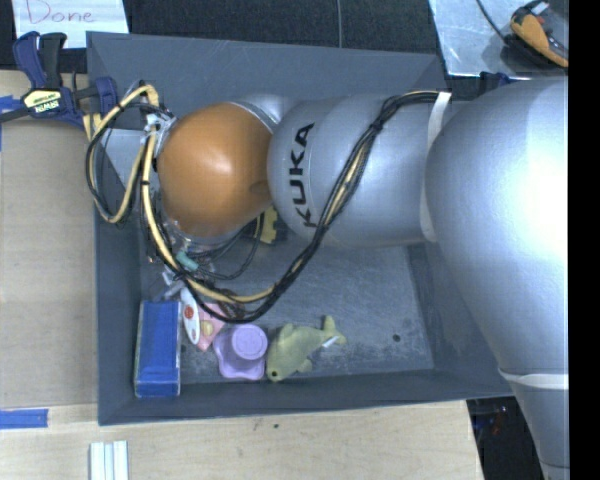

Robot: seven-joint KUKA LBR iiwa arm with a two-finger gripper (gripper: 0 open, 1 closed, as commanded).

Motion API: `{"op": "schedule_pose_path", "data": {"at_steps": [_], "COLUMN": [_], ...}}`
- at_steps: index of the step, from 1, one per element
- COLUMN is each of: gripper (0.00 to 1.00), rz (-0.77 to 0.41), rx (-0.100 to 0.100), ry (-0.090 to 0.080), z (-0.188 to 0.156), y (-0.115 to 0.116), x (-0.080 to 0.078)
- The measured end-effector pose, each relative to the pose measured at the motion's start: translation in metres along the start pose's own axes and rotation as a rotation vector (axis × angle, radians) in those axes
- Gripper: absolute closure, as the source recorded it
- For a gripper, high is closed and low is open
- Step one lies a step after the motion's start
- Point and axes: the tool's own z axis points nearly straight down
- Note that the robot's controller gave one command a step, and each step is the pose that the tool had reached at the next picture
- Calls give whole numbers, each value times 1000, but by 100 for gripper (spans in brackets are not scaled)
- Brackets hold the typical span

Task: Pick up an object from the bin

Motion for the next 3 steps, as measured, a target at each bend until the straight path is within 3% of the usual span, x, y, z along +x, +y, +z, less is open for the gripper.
{"op": "schedule_pose_path", "data": {"at_steps": [2,3], "gripper": [100,100], "rz": [6,9], "rx": [5,3], "ry": [-3,-5], "z": [-30,-15], "y": [-2,-1], "x": [0,0]}}
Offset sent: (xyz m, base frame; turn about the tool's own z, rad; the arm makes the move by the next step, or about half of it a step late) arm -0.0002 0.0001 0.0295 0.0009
